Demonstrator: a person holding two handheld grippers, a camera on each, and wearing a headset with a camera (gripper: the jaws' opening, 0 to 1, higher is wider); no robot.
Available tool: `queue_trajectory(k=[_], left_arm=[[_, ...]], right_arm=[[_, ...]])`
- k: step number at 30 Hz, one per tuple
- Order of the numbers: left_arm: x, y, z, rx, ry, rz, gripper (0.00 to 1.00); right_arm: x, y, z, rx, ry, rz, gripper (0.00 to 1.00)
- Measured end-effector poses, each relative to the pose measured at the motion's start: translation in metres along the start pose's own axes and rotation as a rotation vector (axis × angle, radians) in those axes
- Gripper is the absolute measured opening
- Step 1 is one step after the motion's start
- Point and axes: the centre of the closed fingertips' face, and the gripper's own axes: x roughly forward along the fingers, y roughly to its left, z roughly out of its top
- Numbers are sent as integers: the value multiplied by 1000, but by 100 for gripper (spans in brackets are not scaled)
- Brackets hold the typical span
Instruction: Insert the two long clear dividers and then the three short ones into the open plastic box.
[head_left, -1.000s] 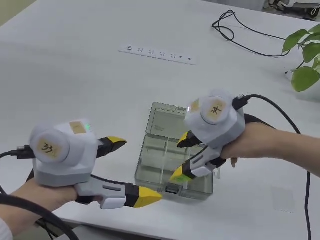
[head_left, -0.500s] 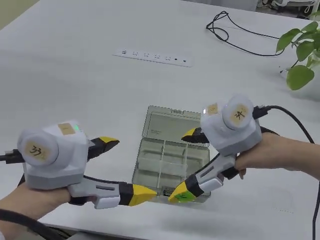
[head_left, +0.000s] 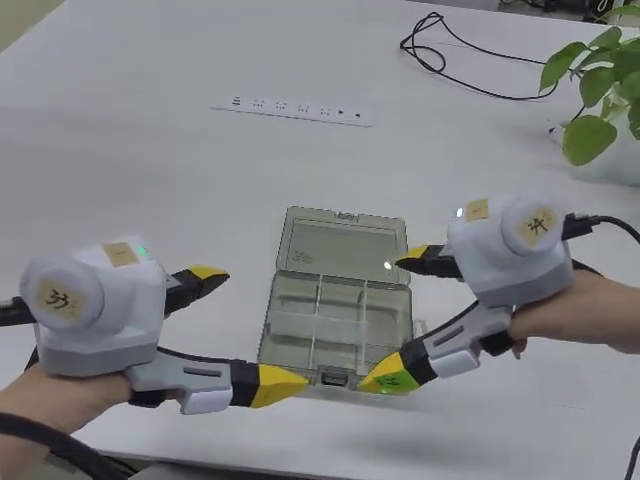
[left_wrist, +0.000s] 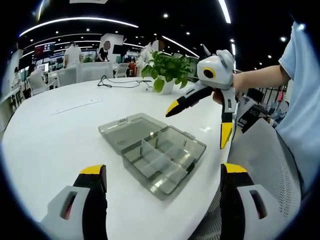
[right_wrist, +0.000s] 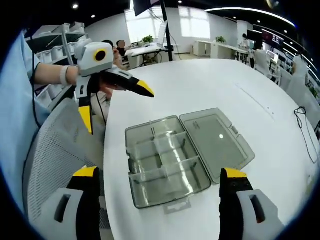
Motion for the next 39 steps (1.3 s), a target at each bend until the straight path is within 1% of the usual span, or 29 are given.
queue_trajectory(k=[2,3,5,7,11,15,17,18,20,22,23,26,30,32,35,36,37,39], left_arm=[[-1,0,-1,8,6,-1,98],[-1,0,-1,11,8,-2,98],[-1,0,-1,13,10,-4,99],[-1,0,-2,20,18,-6,100],[0,0,-3,39,32,-9,100],[0,1,-1,36,26,-8,100],[1,1,-1,38,26,-9,100],[2,1,0,37,25,-10,100],[3,0,0,38,26,-11,100],[3,-1,0,36,23,-13,100],[4,-1,1,33,19,-14,100],[5,-2,0,34,22,-16,100],[3,-2,-1,31,21,-13,100],[2,0,-1,28,21,-8,100],[0,1,-2,30,24,-6,100],[0,1,-3,30,27,-5,100],[-1,1,-3,30,26,-4,100],[-1,1,-3,26,25,-4,100]], right_arm=[[-7,-3,-7,20,1,-13,100],[-10,-6,-10,34,-5,-28,100],[-16,-7,-16,59,-5,-35,100],[-21,-10,-22,55,-7,-50,100],[-31,-12,-30,86,-5,-71,100],[-44,-14,-42,98,5,-95,100],[-50,-13,-48,106,8,-91,100],[-54,-12,-53,112,18,-95,100],[-60,-12,-62,98,39,-102,100],[-65,-14,-71,106,54,-106,100],[-69,-18,-79,113,61,-112,100],[-75,-19,-92,127,87,-123,100],[-82,-15,-106,104,122,-108,96],[-85,-14,-119,82,177,-101,96],[-88,-16,-129,66,211,-95,93],[-90,-18,-134,65,231,-92,92],[-91,-19,-135,57,235,-89,89],[-93,-21,-141,54,262,-83,85]])
